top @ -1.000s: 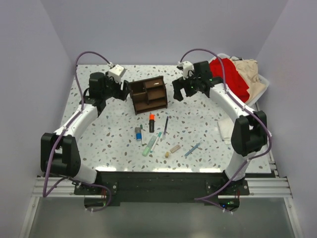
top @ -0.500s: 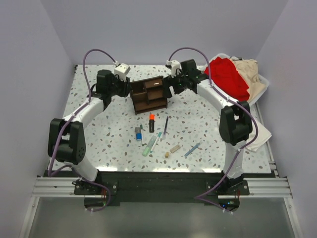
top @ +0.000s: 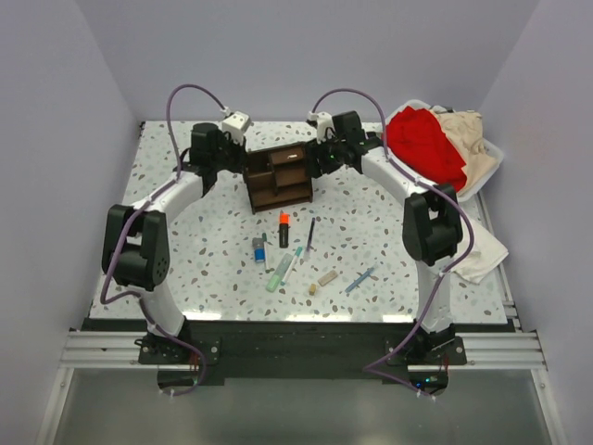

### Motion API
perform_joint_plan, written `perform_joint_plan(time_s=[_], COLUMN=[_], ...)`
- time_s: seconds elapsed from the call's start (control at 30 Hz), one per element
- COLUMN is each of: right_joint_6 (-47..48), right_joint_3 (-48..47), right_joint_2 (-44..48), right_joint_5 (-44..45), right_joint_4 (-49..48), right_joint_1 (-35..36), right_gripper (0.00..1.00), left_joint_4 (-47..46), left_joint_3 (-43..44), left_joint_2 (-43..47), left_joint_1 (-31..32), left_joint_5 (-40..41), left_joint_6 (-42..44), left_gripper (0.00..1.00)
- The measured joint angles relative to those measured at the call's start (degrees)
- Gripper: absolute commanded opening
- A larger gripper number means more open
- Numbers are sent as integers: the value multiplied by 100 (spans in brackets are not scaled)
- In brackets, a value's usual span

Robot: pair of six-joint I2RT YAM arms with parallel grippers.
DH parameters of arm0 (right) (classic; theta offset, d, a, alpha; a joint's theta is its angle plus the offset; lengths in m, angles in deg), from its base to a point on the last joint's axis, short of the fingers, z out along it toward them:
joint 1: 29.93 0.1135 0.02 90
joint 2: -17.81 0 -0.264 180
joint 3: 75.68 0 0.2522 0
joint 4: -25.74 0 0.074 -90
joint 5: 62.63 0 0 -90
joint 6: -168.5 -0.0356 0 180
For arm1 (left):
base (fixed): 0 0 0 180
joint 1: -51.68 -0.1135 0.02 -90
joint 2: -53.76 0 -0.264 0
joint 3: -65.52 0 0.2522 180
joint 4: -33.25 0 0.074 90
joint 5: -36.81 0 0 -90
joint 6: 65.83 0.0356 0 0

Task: Sort the stationery into containers
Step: Move the storage box to the center of the board.

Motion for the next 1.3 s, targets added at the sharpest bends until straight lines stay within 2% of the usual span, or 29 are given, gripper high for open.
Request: perform_joint_plan(time_s=[0.03,0.13,0.2,0.33,0.67,0.97,1.0,1.03,1.07,1.1,1.13,1.17,1.2,1.27,1.3], right_joint_6=[-20,-79,-90,-109,-162,-221,-234,-234,-236,-232,-216,-170,-122,-57,-9], right_joint_3=[0,-4,-9,-20,-52,-63,-63,-63,-63,-63,-63,-63,-63,-63,-55], right_joint_2=[0,0,0,-9,-37,-59,-63,-63,-63,-63,-63,-63,-63,-61,-48], right_joint_5=[20,52,94,289,1001,1620,1650,1659,1665,1668,1659,1628,1593,1534,1471], right_joint_4=[-13,-48,-68,-144,-308,-442,-452,-459,-461,-461,-461,-437,-404,-356,-328], right_joint_1=[4,44,83,125,96,90,79,70,59,55,46,39,35,31,26], right_gripper=[33,15,8,1,0,0,0,15,23,31,37,55,60,71,72], left_joint_4=[0,-13,-31,-125,-297,-446,-450,-455,-459,-457,-459,-437,-428,-415,-417], left_joint_3=[26,138,247,623,1690,2243,2293,2339,2363,2369,2369,2369,2369,2365,2310], left_joint_2=[-35,-175,-295,-684,-1657,-2131,-2166,-2197,-2203,-2201,-2184,-2144,-2081,-1884,-1683], left_joint_1=[7,13,20,57,363,564,579,592,608,612,610,608,599,549,509], left_joint_5=[2,-9,-13,-39,-9,192,221,260,317,345,356,369,404,409,407], left_joint_6=[0,0,2,52,227,297,297,295,289,282,269,260,232,186,136], left_gripper=[0,0,0,0,0,0,7,13,20,35,43,50,63,72,79])
